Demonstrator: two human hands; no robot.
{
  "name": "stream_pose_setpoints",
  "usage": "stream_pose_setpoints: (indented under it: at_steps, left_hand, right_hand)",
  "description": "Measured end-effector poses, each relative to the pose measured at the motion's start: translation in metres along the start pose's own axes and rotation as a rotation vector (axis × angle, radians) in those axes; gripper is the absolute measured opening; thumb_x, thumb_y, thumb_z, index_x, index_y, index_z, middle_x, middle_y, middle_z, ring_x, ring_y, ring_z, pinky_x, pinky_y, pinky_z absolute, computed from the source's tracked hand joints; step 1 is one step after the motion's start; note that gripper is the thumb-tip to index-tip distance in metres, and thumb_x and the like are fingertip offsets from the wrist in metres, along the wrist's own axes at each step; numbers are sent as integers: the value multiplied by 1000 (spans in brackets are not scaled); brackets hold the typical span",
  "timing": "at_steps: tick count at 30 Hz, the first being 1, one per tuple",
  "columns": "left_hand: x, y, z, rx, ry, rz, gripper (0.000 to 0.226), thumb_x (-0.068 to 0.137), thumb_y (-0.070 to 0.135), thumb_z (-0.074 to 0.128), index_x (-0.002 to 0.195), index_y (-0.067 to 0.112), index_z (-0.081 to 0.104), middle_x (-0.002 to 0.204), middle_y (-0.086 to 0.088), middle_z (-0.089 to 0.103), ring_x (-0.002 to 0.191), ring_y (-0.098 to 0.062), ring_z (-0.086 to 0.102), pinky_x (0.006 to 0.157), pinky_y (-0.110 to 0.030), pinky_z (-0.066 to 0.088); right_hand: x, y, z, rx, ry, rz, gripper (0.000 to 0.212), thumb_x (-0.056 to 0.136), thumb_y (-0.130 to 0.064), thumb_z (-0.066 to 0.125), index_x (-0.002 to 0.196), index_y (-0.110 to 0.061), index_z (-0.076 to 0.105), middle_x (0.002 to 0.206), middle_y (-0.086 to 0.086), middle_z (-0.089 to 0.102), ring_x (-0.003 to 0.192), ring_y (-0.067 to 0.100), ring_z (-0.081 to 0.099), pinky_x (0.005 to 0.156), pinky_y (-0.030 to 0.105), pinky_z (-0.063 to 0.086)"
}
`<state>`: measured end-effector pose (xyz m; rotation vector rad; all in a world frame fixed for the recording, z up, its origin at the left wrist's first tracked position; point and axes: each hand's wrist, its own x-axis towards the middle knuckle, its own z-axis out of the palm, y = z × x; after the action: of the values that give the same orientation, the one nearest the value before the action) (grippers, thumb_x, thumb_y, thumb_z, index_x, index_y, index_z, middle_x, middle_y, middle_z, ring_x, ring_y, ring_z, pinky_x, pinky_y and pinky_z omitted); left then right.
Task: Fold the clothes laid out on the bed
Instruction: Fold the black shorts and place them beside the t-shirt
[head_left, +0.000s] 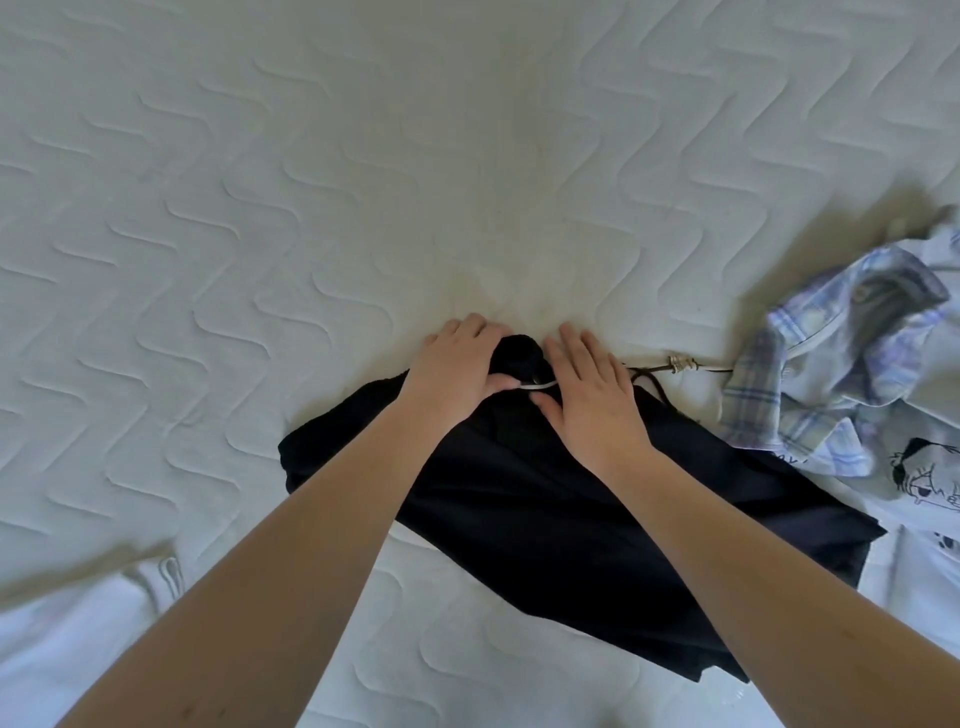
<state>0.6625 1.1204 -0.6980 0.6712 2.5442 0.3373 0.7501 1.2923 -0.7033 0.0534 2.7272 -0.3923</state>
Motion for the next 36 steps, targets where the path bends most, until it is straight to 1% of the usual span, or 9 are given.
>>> stream_pose_setpoints:
  at_steps: [7, 10, 16, 22, 25, 28, 31, 34, 36]
  left_hand:
    - [-13, 10, -12, -129, -101, -27, 21, 97, 35, 53, 107, 18, 51, 98, 1, 55, 92, -24, 57, 77, -36, 46]
    - [-30, 11, -22, -244, -96, -69, 18, 99, 37, 48, 97, 21, 40, 80, 3, 55, 76, -22, 57, 68, -36, 45]
    - [-72, 22, -64, -438, -59, -86, 20, 100, 40, 47, 95, 21, 45, 78, 3, 57, 73, -13, 56, 64, -26, 42]
    - [-131, 55, -116, -517, 15, -123, 15, 100, 42, 44, 99, 28, 47, 81, 10, 59, 77, -4, 56, 63, -19, 38]
    - [-163, 77, -141, -570, 38, -158, 16, 102, 42, 41, 104, 28, 50, 87, 10, 61, 81, -3, 57, 64, -19, 38]
    - [-194, 101, -167, -621, 106, -165, 19, 102, 40, 41, 106, 27, 53, 91, 11, 63, 87, -4, 58, 71, -20, 43]
    - [-226, 126, -197, -634, 150, -126, 15, 102, 40, 42, 103, 31, 53, 89, 14, 63, 84, 2, 59, 66, -15, 39]
    - [-260, 153, -233, -568, 175, -47, 11, 101, 41, 42, 95, 40, 50, 81, 13, 63, 76, 3, 58, 59, -11, 38]
    - [-284, 171, -260, -539, 177, 12, 15, 101, 41, 42, 90, 47, 49, 78, 19, 62, 75, 6, 57, 60, -8, 38]
  right_hand:
    - [-5, -4, -10, 103, 80, -26, 46, 95, -43, 55, 131, -15, 55, 132, 4, 56, 124, 28, 49, 107, 38, 30]
    - [-9, -7, -22, 230, 42, -37, 46, 95, -46, 54, 128, -14, 55, 121, 2, 62, 116, 25, 54, 102, 36, 34]
    - [-36, -18, -71, 502, -46, -68, 42, 90, -47, 62, 123, -22, 56, 105, -7, 64, 97, 14, 57, 77, 26, 36]
    - [-94, -27, -124, 424, 55, -98, 36, 91, -40, 63, 122, -21, 59, 109, -8, 63, 100, 13, 58, 82, 24, 39]
    - [-131, -35, -148, 391, 148, -93, 32, 91, -30, 65, 120, -18, 61, 107, -3, 64, 98, 19, 60, 86, 32, 47]
    - [-171, -48, -165, 348, 181, -96, 26, 92, -28, 64, 116, -18, 61, 98, -3, 63, 90, 21, 60, 77, 33, 48]
    - [-208, -59, -189, 377, 156, -173, 18, 89, -34, 63, 101, -21, 61, 80, -11, 57, 76, 15, 55, 69, 29, 43]
    - [-242, -63, -221, 480, 190, -203, 27, 89, -43, 64, 106, -22, 64, 92, -11, 61, 90, 10, 53, 81, 24, 39]
    - [-260, -65, -247, 646, 240, -192, 18, 96, -37, 56, 108, -26, 65, 100, -14, 62, 100, 8, 55, 88, 18, 38]
